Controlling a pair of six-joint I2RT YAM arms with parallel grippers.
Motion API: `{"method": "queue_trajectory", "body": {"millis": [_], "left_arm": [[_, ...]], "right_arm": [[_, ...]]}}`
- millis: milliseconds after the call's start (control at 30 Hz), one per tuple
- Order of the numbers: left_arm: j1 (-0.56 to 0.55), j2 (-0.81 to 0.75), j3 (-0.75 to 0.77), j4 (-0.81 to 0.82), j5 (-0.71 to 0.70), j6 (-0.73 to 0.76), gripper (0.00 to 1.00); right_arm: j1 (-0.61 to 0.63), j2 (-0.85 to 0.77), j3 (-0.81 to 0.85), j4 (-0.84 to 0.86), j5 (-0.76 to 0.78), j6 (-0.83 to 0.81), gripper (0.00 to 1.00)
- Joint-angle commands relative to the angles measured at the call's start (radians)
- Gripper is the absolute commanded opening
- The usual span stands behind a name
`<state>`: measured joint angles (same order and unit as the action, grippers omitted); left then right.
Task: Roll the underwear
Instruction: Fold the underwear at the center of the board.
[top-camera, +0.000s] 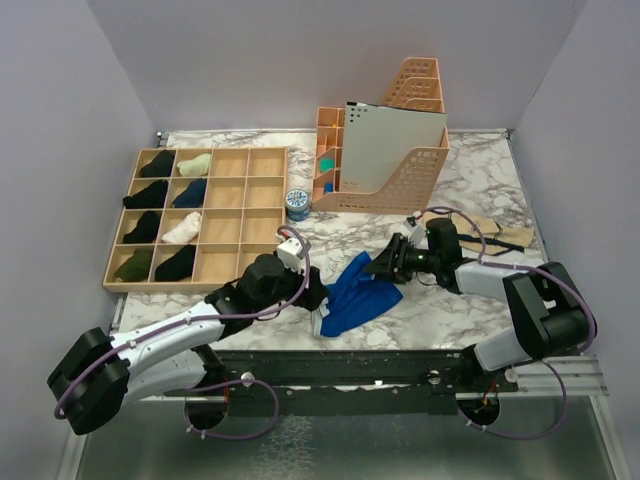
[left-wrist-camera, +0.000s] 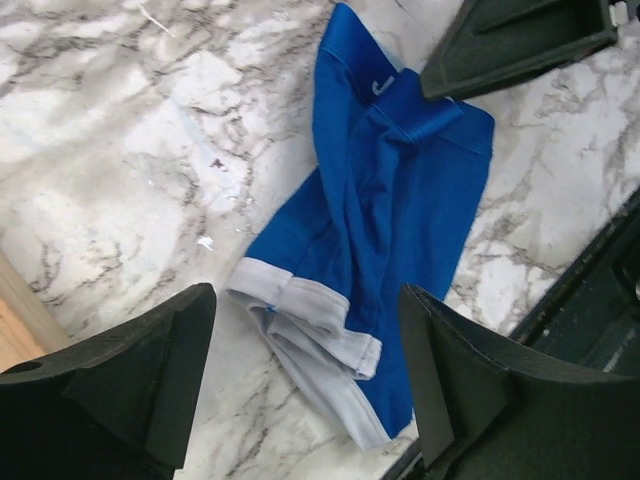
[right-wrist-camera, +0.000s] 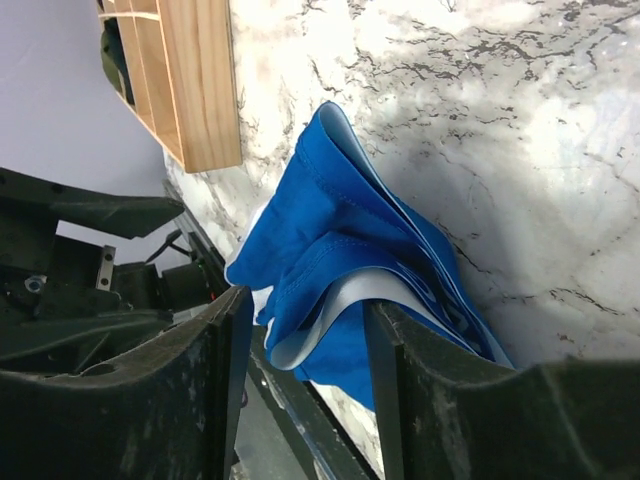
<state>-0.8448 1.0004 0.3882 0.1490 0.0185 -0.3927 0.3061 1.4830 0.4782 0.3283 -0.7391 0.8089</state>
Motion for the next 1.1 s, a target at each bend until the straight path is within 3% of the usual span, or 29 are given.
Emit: {"method": "queue_trajectory", "body": {"millis": [0,133,233,400,533,833,1067], "left_arm": [[0.006,-0.006,0.042,-0.105,0.155,0.01,0.76],[-0.001,0.056,0.062,-0.117,0.299,0.006,0.64],[-0.037,0.133,0.102,-0.17,0.33,-0.002,0.61],[-0.108,0.19,0.163,-0.256,0.199,0.032,0.63],[-0.122,0.221,0.206,-0.297,0.13,0.076,0.58],[-0.144,0.296,0.234,-0.321,0.071,0.107,0.52],[-0.153,0.317,0.24,-0.322,0.054,0.139,0.48]], "right_arm": [[-0.004,-0.028,0.031,-0.051,-0.012,0.025,0.54],[-0.004,-0.08,0.061,-0.226,0.046,0.015,0.55],[-0.004,-0.114,0.072,-0.309,0.069,0.007,0.55],[-0.004,-0.154,0.06,-0.326,0.054,0.017,0.55],[-0.004,-0.177,0.055,-0.327,0.047,0.031,0.55],[-0.004,-0.12,0.106,-0.416,0.014,0.086,0.51],[-0.001,-0.083,0.098,-0.386,-0.01,0.165,0.51]]}}
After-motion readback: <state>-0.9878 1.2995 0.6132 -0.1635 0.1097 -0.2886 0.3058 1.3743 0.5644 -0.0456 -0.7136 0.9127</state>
